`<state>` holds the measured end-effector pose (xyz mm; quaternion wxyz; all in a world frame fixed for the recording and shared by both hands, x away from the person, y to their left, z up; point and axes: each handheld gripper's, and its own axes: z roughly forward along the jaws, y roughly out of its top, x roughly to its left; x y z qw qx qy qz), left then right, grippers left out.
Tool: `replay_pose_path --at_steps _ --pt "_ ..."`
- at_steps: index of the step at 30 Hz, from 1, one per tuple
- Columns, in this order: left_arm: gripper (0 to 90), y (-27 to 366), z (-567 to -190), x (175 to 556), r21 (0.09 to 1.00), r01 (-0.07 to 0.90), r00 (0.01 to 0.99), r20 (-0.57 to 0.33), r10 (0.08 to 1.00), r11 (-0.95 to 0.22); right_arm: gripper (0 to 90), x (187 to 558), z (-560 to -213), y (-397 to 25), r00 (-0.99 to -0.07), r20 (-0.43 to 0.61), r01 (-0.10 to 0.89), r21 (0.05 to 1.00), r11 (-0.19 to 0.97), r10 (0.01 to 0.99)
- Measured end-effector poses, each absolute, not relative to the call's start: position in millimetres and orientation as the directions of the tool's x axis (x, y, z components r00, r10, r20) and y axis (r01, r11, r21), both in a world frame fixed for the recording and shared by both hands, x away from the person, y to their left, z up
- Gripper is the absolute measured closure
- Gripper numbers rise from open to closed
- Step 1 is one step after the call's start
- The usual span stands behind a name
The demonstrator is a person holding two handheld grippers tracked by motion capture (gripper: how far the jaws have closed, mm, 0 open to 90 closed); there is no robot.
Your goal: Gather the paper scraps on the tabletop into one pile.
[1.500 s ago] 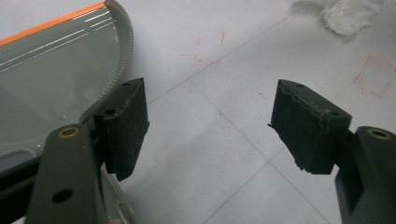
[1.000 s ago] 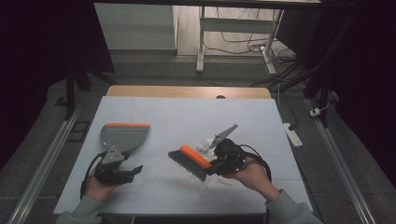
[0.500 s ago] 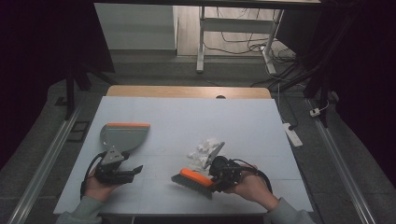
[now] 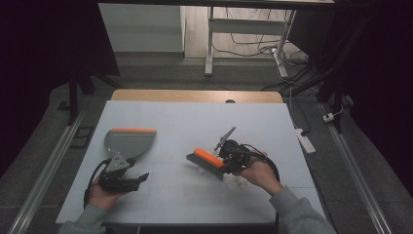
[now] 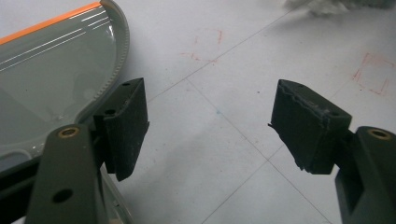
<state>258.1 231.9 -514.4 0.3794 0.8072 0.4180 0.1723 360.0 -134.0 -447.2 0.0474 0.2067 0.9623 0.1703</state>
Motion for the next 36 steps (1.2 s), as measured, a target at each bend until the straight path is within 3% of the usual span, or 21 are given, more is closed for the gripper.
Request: replay_pose_path --at_steps 10,15,25,29,36 --pt "28.2 231.8 -514.0 257.7 0.758 0.542 0.589 -0.035 0.807 -0.363 71.1 348.1 -404.1 -159.3 -0.9 -0.007 0.376 0.495 0.783 0.437" --pt "28.2 231.7 -514.3 258.0 0.756 0.544 0.589 -0.037 0.807 -0.363 71.1 341.9 -394.9 -183.9 -0.89 -0.004 0.391 0.51 0.766 0.456" --pt "28.3 230.1 -514.4 258.6 0.753 0.545 0.59 -0.033 0.807 -0.368 71.0 314.9 -421.8 -215.1 -0.949 0.047 0.308 0.355 0.883 0.312" --pt "28.3 228.3 -514.0 258.0 0.752 0.545 0.59 -0.029 0.807 -0.371 71.0 310.9 -438.7 -207.7 -0.958 0.06 0.286 0.303 0.909 0.281" --pt "28.2 228.5 -514.5 258.0 0.752 0.547 0.588 -0.031 0.808 -0.369 71.0 328.0 -446.1 -183.4 -0.969 -0.008 0.234 0.269 0.934 0.245"
